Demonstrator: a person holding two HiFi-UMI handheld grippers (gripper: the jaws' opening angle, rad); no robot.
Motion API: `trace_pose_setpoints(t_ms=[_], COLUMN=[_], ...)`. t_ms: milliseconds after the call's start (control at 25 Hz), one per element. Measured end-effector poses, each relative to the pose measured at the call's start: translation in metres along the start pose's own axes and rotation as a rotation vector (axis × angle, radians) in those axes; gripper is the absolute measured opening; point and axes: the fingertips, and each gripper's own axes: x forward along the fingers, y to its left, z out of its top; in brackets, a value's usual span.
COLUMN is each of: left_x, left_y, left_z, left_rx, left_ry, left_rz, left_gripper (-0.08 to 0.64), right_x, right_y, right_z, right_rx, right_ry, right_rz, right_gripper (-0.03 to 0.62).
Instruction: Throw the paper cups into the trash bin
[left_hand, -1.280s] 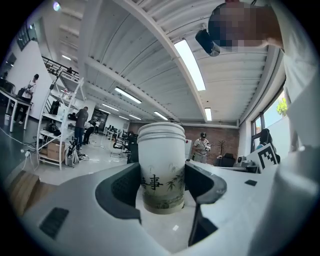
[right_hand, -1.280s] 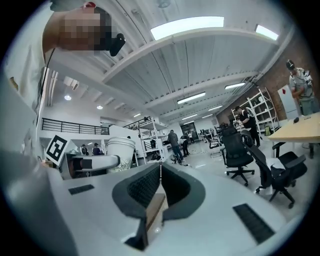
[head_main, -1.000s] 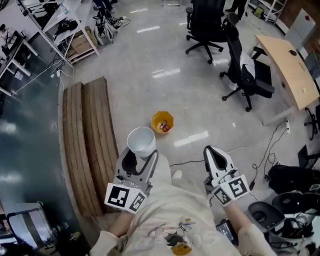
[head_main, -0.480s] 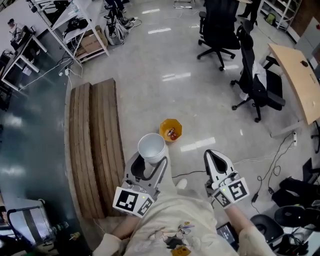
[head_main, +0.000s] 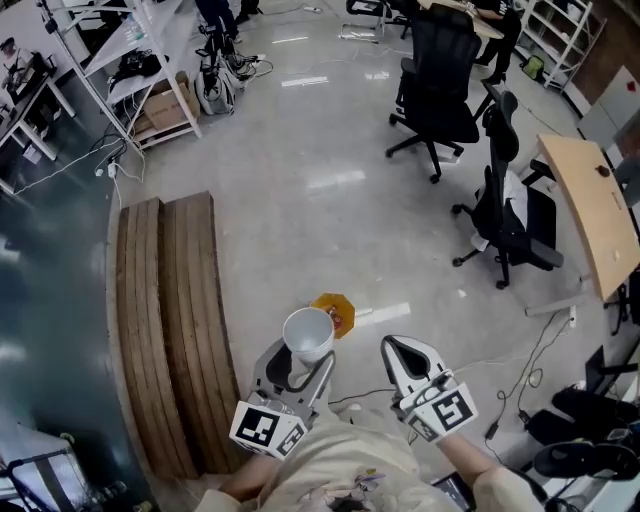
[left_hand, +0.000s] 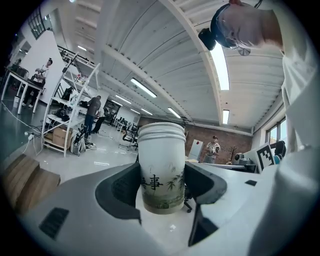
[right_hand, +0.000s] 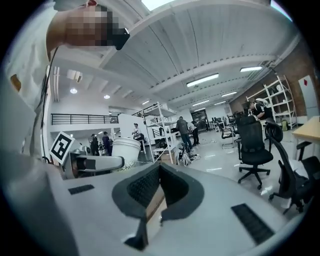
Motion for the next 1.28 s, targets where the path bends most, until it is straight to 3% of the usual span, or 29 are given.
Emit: trace_pose_setpoints(t_ms=[240, 440, 640, 800, 1000, 1120, 1160, 1280], left_x=[0.044, 0.078, 0.097, 0.122, 0.135, 0.145, 0.151, 0.166], left_y=[0.038, 0.065, 0.102, 0.121, 0.175, 0.198, 0.203, 0.221], left_z=[0.003, -0.041, -0.11, -0.172, -0.255, -0.31, -0.33, -0.388], left_rx=[-0.008, -0.081, -0.134, -0.167, -0.165, -0.125, -0.132, -0.168], left_ry=[0.024, 0.088, 0.161, 0.21, 0.253, 0.304, 0.32, 0.37], left_rz=[-0.038, -0.004, 0.065, 0.126, 0.204, 0.225, 0.227, 0.239], left_gripper=[0.279, 0.279, 0.279, 0.279, 0.279, 0.279, 0.279, 0.279], right_x=[0.052, 0.093, 0.142, 0.169, 0.206, 0.219, 0.221, 0.238], right_y=[-0.026, -0.052, -0.063, -0.082, -0.098, -0.115, -0.124, -0.146], right_z=[-0.012, -0.048, -0.121, -0.19, -0.267, -0.33, -0.347, -0.388], right_rx=[-0.039, -0.061, -0.127, -0.095, -0.125, -0.161, -0.175, -0.201], right_ry=[0.075, 0.122, 0.193, 0.259, 0.242, 0.342, 0.368, 0.376], right_rz=[-0.002, 0.049, 0.166, 0.256, 0.242, 0.285, 0.298, 0.301], right_gripper=[0.002, 0.002, 0.002, 0.002, 0.002, 0.028, 0.059, 0.064])
